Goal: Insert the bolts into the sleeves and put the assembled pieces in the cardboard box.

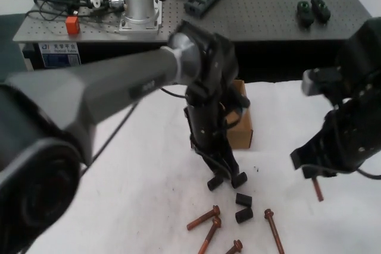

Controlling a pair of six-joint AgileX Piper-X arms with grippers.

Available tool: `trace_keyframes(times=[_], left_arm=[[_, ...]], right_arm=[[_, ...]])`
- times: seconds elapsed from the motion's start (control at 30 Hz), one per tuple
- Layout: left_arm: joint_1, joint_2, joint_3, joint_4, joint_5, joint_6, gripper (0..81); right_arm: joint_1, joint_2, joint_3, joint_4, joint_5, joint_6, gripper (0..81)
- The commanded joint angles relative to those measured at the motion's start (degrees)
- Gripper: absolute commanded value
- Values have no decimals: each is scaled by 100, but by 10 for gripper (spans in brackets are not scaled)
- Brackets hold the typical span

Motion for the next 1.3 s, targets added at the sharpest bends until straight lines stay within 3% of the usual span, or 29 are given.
trace_keyframes(times=[0.0,0.33,0.43,0.6,0.83,1.0,1.13,1.27], left_arm=[[-18,-10,-108,53,20,98,348],[-83,296,-108,92,-28,111,337],[-83,328,-108,179,-16,105,253],[-83,324,-108,199,-16,105,24],[-83,113,-147,307,-16,-78,6],[184,-898,-21,-134,443,-985,6],[402,-2070,921,-1051,1075,-1532,6],[377,-3407,2539,-2496,1453,-1933,6]], right_arm=[[-397,-657,-22,226,-54,-76,16],[-636,-936,-22,379,-68,-106,16],[-636,-936,-22,379,-68,-106,16],[-636,-936,-22,379,-68,-106,16],[-636,-1014,-6,58,-806,-106,16],[-636,-1661,435,-998,-1216,199,16],[-595,-2356,1151,-2718,-2205,1374,16],[-332,-2725,1692,-4782,-2401,2509,16]])
